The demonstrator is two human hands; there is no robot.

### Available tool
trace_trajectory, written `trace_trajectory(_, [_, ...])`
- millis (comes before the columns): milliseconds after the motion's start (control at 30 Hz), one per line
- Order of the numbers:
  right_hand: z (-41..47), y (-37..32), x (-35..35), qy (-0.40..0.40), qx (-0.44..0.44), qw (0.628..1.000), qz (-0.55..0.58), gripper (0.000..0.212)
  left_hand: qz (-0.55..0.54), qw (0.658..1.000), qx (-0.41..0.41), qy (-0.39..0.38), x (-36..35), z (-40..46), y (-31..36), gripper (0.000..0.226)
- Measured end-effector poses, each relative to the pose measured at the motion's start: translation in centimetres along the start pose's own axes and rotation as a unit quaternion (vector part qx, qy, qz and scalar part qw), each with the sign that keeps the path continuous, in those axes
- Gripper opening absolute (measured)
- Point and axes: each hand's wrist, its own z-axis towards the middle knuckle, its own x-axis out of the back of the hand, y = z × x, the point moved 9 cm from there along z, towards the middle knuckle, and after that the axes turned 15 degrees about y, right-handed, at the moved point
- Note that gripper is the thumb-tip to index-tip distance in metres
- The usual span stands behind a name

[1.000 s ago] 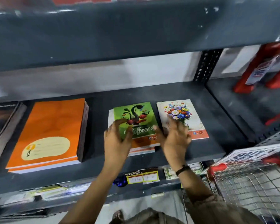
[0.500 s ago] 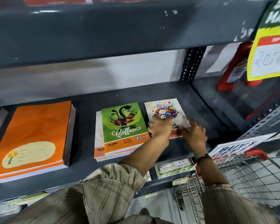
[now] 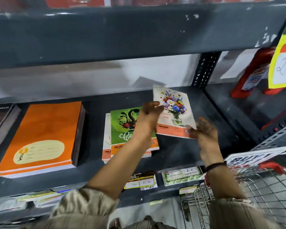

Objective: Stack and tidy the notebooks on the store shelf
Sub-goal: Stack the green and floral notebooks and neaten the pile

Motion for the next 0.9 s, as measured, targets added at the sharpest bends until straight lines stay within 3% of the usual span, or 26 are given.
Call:
trace_trajectory(133, [-4.6,0.3,-4.3,-0.043,0.052,0.997,-0.025,0.057,0.008,0.998,-0.052,0.040,7.5,0.4,0.7,0.021])
trace_trajectory(200, [-6.9,1.5,-6.0,-0.075,0.081,0.992,-0.068,0.056,0.023,0.996,-0.056,0.071,10.6,0.8,-0.3,0.009])
trace_trajectory(333, [-8.6,2.7,-7.6,-0.118,0.121,0.975,-0.145,0.053,0.084,0.987,-0.077,0.110,14.1,0.7,-2.4,0.006])
trace_trajectory(400, [-7.9,1.9,-8.1,-0.128,0.086,0.979,-0.132,0.057,0.071,0.977,-0.100,0.173,16.6,1.2,-2.3,0.020])
trace_trajectory(467, [-5.8,2.0,-8.4,-0.126,0.020,0.987,-0.095,0.057,0.016,0.978,-0.059,0.199,18.3,2.2,-2.6,0.055])
trace_trajectory(533, [-4.1,3.6,-9.5,-0.149,-0.032,0.982,-0.109,0.079,-0.015,0.987,0.020,0.159,17.9,3.2,-3.4,0.071])
trace_trajectory(600, [-4.6,4.8,-11.1,-0.198,-0.077,0.971,-0.110,0.096,0.020,0.993,0.039,0.109,15.8,3.2,-3.2,0.064])
trace_trajectory(700, [-8.5,3.1,-14.0,-0.277,-0.049,0.954,-0.103,0.070,-0.001,1.000,0.026,0.008,12.5,3.0,-3.7,0.064])
trace_trajectory(733, [-9.1,3.4,-14.6,-0.288,-0.037,0.950,-0.111,0.072,0.008,1.000,0.005,0.009,12.9,3.3,-3.6,0.064])
trace_trajectory(800, [-10.1,3.8,-14.8,-0.300,-0.024,0.944,-0.133,0.087,-0.038,0.999,0.036,0.006,13.6,3.7,-3.9,0.068])
trace_trajectory(900, [-9.4,4.3,-13.3,-0.286,-0.026,0.952,-0.105,0.092,0.028,1.000,0.001,-0.010,15.2,2.8,-5.0,0.069])
